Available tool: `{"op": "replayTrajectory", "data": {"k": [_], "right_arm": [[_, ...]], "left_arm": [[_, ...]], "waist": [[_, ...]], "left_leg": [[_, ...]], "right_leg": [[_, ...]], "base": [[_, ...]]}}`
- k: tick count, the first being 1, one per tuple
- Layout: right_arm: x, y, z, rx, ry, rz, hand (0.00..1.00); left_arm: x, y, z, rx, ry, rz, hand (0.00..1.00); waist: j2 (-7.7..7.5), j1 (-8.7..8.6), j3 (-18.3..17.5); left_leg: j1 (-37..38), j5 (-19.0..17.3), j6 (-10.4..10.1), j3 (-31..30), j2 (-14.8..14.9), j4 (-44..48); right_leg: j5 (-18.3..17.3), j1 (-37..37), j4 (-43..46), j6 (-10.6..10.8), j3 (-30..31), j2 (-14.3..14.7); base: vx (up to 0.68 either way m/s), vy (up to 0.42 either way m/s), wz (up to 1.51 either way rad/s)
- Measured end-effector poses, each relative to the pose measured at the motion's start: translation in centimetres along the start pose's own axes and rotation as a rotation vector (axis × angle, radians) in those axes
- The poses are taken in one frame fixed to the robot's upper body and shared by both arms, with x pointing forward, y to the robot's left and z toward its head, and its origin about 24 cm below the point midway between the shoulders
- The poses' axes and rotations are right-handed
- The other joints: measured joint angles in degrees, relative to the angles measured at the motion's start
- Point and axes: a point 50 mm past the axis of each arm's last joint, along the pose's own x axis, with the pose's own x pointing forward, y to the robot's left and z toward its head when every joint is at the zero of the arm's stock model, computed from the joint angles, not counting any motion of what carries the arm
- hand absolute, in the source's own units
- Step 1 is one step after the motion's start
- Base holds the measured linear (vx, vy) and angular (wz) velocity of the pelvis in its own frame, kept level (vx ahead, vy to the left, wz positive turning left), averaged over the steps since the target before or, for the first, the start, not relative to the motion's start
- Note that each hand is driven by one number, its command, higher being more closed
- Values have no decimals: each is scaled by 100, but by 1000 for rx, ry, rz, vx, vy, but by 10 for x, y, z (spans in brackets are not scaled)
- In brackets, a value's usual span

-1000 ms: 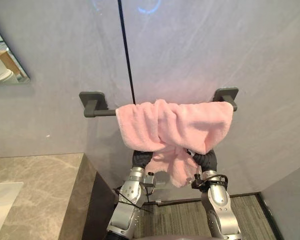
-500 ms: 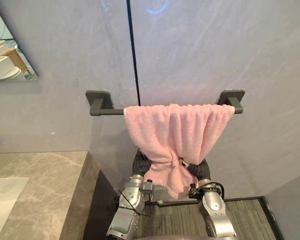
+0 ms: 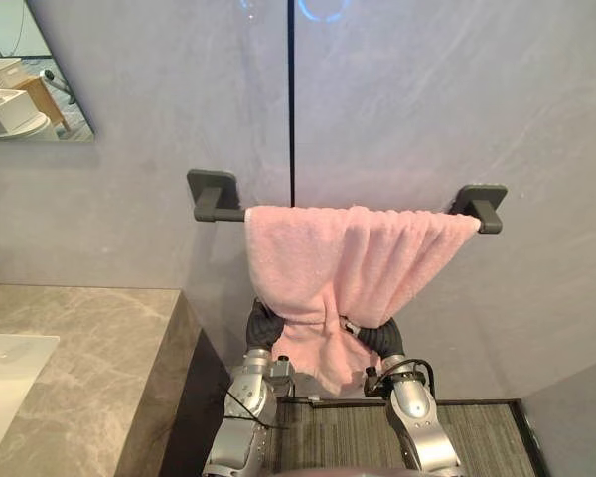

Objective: Organize washtable

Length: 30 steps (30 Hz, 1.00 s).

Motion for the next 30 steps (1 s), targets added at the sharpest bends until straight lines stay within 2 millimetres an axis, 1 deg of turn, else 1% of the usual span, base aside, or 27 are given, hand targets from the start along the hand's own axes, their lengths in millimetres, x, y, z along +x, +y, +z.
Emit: {"op": "replayTrajectory", "data": {"k": [2, 3, 4, 5, 7, 11, 13, 16, 21, 23, 25, 27, 30], "right_arm": [[0, 1, 2, -4, -6, 3, 100], [0, 2, 2, -7, -7, 9, 0], [-1, 2, 2, -8, -7, 7, 0], [-2, 2, 1, -21, -4, -3, 0], [-4, -4, -2, -35, 13, -55, 0], [-13, -31, -14, -47, 90, -218, 0], [-19, -40, -20, -50, 117, -273, 0], [-23, -44, -24, -34, 148, -296, 0], [-28, -54, -30, 20, 181, -364, 0], [-30, -57, -32, 36, 191, -381, 0], [-34, -63, -39, 64, 225, -417, 0], [-39, -70, -46, 94, 258, -459, 0], [-46, -80, -51, 145, 279, -523, 0]], "left_arm": [[-1, 1, 1, -2, -2, 6, 100], [-4, 3, 1, -4, -2, 12, 100], [-5, 3, 0, -5, 0, 14, 100], [-6, 4, -1, -4, 6, 20, 0], [-6, 7, -1, -2, 5, 32, 0], [-5, 20, 1, 3, -5, 101, 0], [-5, 21, 1, 5, -3, 108, 0], [-5, 21, -1, 6, 4, 106, 0], [-8, 23, -17, 15, 74, 115, 0], [-9, 24, -20, 15, 88, 119, 0], [-10, 27, -23, 18, 104, 128, 0], [-12, 32, -29, 23, 134, 150, 0], [-14, 42, -33, 23, 159, 190, 0]], "waist": [[-12, 12, 6], [-20, 16, 9], [-21, 20, 9], [-23, 20, 11], [-40, 20, 19], [-52, 20, 23], [-52, 20, 23], [-51, 9, 23], [-50, 15, 23], [-52, 17, 22], [-50, 18, 21], [-46, 15, 19], [-45, 10, 19]], "left_leg": [[-9, 0, 0, -7, -2, 5], [-11, 0, 0, -7, -2, 6], [-12, -1, 0, -7, -3, 7], [-13, -1, 0, -7, -5, 8], [-14, -1, 0, -5, -4, 10], [-12, -2, -1, 20, -2, 11], [-1, -5, -1, 83, 7, 9], [19, -11, 2, 142, 14, 4], [58, -18, 9, 210, 17, -4], [67, -21, 11, 226, 18, -7], [88, -22, 12, 258, 18, -18], [107, -23, 13, 283, 18, -38], [114, -23, 12, 290, 18, -50]], "right_leg": [[-1, 0, 0, 2, -11, -5], [-2, 0, 0, 3, -14, -7], [-2, 1, 0, 4, -15, -8], [-3, 1, 0, 5, -20, -11], [-4, 3, 0, 6, -24, -12], [-4, 1, 0, 6, -21, -14], [-4, 0, 0, 6, -7, -13], [-3, -4, 0, 6, 23, -12], [-2, -3, 1, 8, 57, -13], [-1, -2, 1, 8, 71, -12], [1, 0, 2, 11, 99, -13], [2, 1, 2, 14, 103, -15], [2, 1, 1, 14, 103, -16]], "base": [[-10, -2, 2], [0, 0, 0], [0, 0, 0], [0, 0, 0], [0, 0, 0], [0, 0, 0], [-16, -5, -4], [-10, -3, -7], [-13, -2, -5], [-14, 0, -5], [-12, 1, -7], [-12, -2, -5], [0, 0, 0]]}}
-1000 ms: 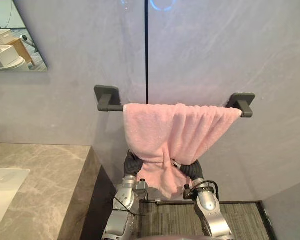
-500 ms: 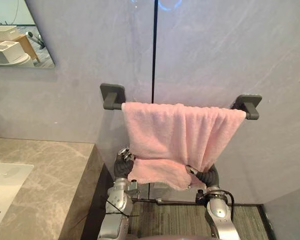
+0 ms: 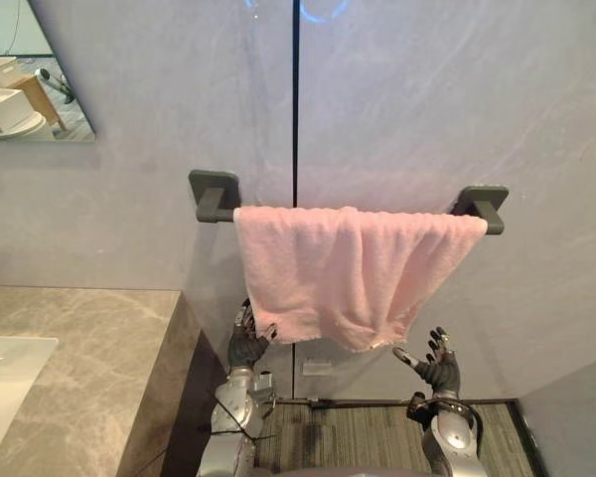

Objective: Organize washtable

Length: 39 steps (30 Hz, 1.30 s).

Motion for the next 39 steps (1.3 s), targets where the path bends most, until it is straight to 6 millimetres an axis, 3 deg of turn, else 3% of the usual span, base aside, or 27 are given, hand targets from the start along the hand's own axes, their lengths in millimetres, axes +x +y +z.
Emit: {"op": "replayTrajectory", "data": {"k": [4, 7, 10, 14, 22, 28, 34, 36, 39], "right_arm": [[2, -24, 2, 67, 3, -113, 0], [-1, -39, 21, 84, -79, -174, 0], [-7, -53, 58, 108, -243, -238, 0], [-21, -52, 107, 74, -475, -261, 0], [-75, -25, 190, 57, -989, -185, 0], [-100, 3, 214, 115, -1208, 11, 0], [-112, 30, 224, 189, -1291, 322, 0], [-115, 41, 223, 200, -1283, 451, 0], [-114, 53, 217, 166, -1245, 610, 0]], "left_arm": [[-7, 28, -6, -63, 30, 119, 0], [-15, 45, 2, -103, -2, 189, 0], [-21, 59, 31, -112, -130, 244, 0], [-31, 62, 78, -114, -348, 274, 0], [-72, 46, 167, -74, -846, 263, 0], [-102, 27, 200, -123, -1088, 134, 0], [-104, -5, 202, -361, -1054, -249, 0], [-99, -22, 191, -421, -959, -389, 0], [-83, -52, 171, -424, -796, -599, 0]], "waist": [[7, 2, -3], [22, 2, -4], [41, 5, -22], [44, 6, -28], [28, -4, -115], [44, -18, -341], [128, -60, -355], [127, -168, -355], [147, -177, -348]], "left_leg": [[5, -2, -2, 0, 2, -22], [2, -19, -5, 3, 3, -31], [1, -91, -8, 3, 1, -25], [-7, -98, -4, 1, 1, 24], [-21, -159, -3, -17, -8, 177], [-2, -157, 5, -87, -67, 180], [102, -157, 31, -227, -198, 159], [144, -142, 51, -232, -217, 159], [257, -142, 52, -215, -220, 149]], "right_leg": [[-1, 1, -6, 1, -9, -1], [-2, 5, -18, 3, -18, -5], [-14, 20, -20, 19, -28, -14], [-15, 42, -32, 21, -44, -20], [-25, 114, -72, 37, -75, -35], [-46, 149, -59, 64, -71, -75], [-59, 217, -13, 82, -62, -110], [-59, 238, 23, 83, -53, -122], [-61, 338, 30, 85, -24, -119]], "base": [[0, 0, 0], [0, 0, 0], [0, 0, 0], [0, 0, 0], [1, 0, 1], [-11, 6, 4], [-61, 17, 3], [-45, 5, 0], [-48, 4, -4]]}}
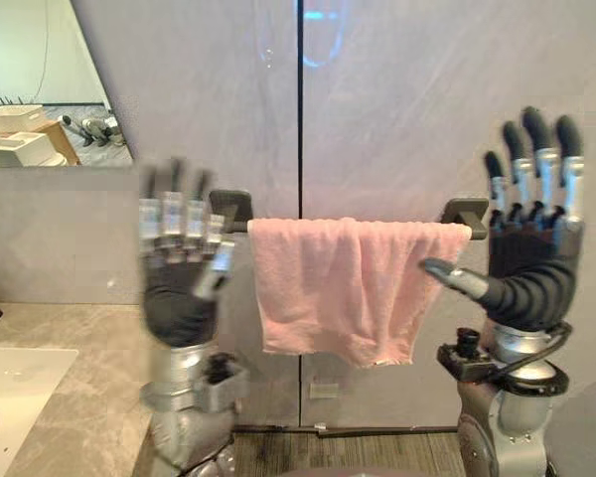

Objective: Organize washtable

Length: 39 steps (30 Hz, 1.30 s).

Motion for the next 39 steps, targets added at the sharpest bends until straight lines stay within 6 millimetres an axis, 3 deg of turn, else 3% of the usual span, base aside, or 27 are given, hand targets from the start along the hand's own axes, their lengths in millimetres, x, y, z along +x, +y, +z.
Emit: {"op": "replayTrajectory", "data": {"k": [5, 11, 19, 29, 35, 39], "right_arm": [[-15, 20, -31, 89, 172, 263, 0], [-47, 17, -73, 8, 446, 486, 0], [-67, 10, -93, -137, 557, 632, 0], [-99, 15, -124, -141, 731, 601, 0], [-103, 21, -133, -201, 748, 521, 0], [-109, -4, -143, -291, 861, 301, 0]], "left_arm": [[-8, -10, -42, -132, 227, -146, 0], [-31, -1, -77, -154, 471, -196, 0], [-51, 11, -95, -94, 631, -197, 0], [-70, 32, -112, 119, 776, -158, 0], [-67, 40, -117, 208, 772, -116, 0], [-53, 59, -107, 298, 666, 15, 0]], "waist": [[19, -148, 2], [87, -140, -5], [137, -157, 33], [52, -150, 107], [-24, -146, 221], [-104, -120, 257]], "left_leg": [[84, 1, 2, 76, 6, -17], [152, 13, 18, 208, 1, -87], [220, 21, 29, 223, 2, -96], [139, 21, 30, 186, -4, -83], [95, 21, 30, 95, -5, -91], [-52, 21, 29, 26, -5, -94]], "right_leg": [[-1, 17, 28, -1, 93, 10], [-5, -32, 100, 4, 227, 13], [-11, -8, 90, -2, 242, 19], [-15, -44, 80, -6, 212, 14], [-50, -50, 78, -26, 121, 12], [-72, -138, 92, -24, 69, 13]], "base": [[-51, 1, -8], [-24, 8, -11], [3, 1, -2], [-7, -3, 1], [-2, -7, 7], [5, -21, 9]]}}
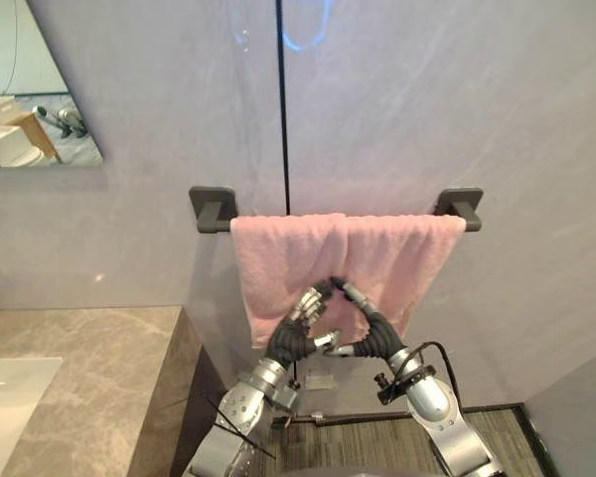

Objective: Organize washtable

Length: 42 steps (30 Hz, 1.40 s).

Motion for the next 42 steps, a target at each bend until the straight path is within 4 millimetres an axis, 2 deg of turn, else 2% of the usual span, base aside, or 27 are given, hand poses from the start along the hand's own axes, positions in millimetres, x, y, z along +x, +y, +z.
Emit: {"op": "replayTrajectory", "data": {"k": [2, 5, 10, 15, 23, 28, 31, 34, 36, 42], "right_arm": [[-6, -14, -11, 1, 67, -94, 0], [-12, -23, -17, 29, 115, -195, 0], [-24, -36, -9, 77, 111, -353, 0], [-38, -47, -5, 104, 122, -493, 0], [-62, -60, -13, 124, 190, -649, 0], [-80, -66, -23, 124, 258, -722, 0], [-87, -63, -37, 129, 330, -730, 0], [-94, -49, -62, 159, 453, -688, 0], [-96, -44, -70, 169, 495, -675, 0], [-110, -8, -114, 232, 726, -535, 0]], "left_arm": [[0, 12, 5, 24, -31, 77, 0], [-1, 20, 7, 44, -38, 130, 0], [-4, 23, 5, -7, -48, 213, 0], [-15, 35, 1, -26, -35, 316, 0], [-38, 44, -10, -43, 23, 415, 0], [-57, 51, -32, -62, 124, 490, 0], [-71, 57, -50, -80, 210, 547, 0], [-90, 63, -73, -98, 331, 611, 0], [-97, 65, -82, -105, 378, 631, 0], [-122, 66, -121, -14, 635, 627, 0]], "waist": [[-9, -8, 35], [-17, -13, 42], [-18, -5, 48], [-25, 3, 44], [-33, 34, 33], [-37, 91, 30], [-46, 135, 26], [-51, 147, 22], [-51, 147, 22], [-45, 145, 25]], "left_leg": [[-13, 2, 1, -4, -4, 8], [-16, 2, 0, -5, 1, -8], [-12, -3, -1, 10, 17, -12], [-8, -18, 9, 64, 60, 5], [-5, -39, 22, 150, 48, 16], [-17, -56, 17, 167, 46, 81], [-23, -73, 20, 162, 43, 107], [-28, -86, 26, 157, 37, 107], [-28, -90, 24, 157, 35, 106], [-28, -82, 27, 184, 33, 95]], "right_leg": [[-3, -12, -6, 3, -7, -4], [-15, -21, -11, 2, -12, -2], [-17, -10, -12, 2, -13, -3], [-30, -1, 33, 22, -16, -53], [-51, -27, 94, 49, -34, -87], [-54, -27, 91, 55, -40, -95], [-56, -17, 92, 57, -53, -101], [-61, -12, 100, 64, -63, -109], [-61, -13, 102, 64, -64, -111], [-61, -35, 109, 65, -46, -113]], "base": [[53, -5, 2], [23, -10, 1], [-2, -7, 0], [-58, -10, 0], [-27, -1, -1], [0, -1, -1], [-11, -2, 1], [-41, -6, 1], [0, 0, 0], [-2, -1, -1]]}}
